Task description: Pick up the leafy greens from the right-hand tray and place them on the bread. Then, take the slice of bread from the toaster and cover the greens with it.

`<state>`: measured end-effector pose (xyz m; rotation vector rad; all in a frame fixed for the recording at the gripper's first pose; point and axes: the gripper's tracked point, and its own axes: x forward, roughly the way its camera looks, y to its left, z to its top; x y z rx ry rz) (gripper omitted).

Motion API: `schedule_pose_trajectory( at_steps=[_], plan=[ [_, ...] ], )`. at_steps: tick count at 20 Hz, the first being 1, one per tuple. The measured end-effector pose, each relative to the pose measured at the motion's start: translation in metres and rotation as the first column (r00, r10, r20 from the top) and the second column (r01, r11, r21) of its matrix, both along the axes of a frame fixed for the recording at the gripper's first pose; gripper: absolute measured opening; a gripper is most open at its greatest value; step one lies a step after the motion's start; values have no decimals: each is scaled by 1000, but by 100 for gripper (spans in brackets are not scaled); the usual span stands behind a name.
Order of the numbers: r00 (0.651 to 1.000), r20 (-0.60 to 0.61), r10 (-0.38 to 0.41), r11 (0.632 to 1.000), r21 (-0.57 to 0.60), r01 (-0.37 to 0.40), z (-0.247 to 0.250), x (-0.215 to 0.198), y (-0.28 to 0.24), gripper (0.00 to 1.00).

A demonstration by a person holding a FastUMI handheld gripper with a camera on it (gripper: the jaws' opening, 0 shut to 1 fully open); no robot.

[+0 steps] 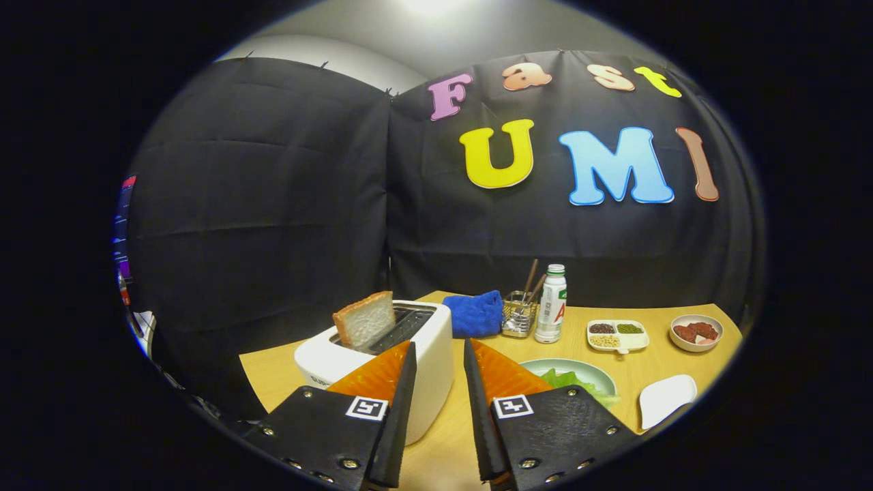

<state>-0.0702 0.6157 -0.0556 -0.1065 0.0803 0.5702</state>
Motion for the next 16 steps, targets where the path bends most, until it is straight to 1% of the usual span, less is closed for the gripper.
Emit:
schedule_pose_trajectory(
  at_steps=[2,7,11,13,16],
  plan=[
    [1000,-4,17,1000,8,-17,1,-4,25,42],
    [999,23,43,997,-61,-41,-13,-6,76,42],
    [999,45,-13,996,-90,17,-19,5,91,42],
    [999,28,-20,996,-84,22,-24,8,100,42],
    [998,14,-55,995,-84,56,-25,18,103,42]
  ],
)
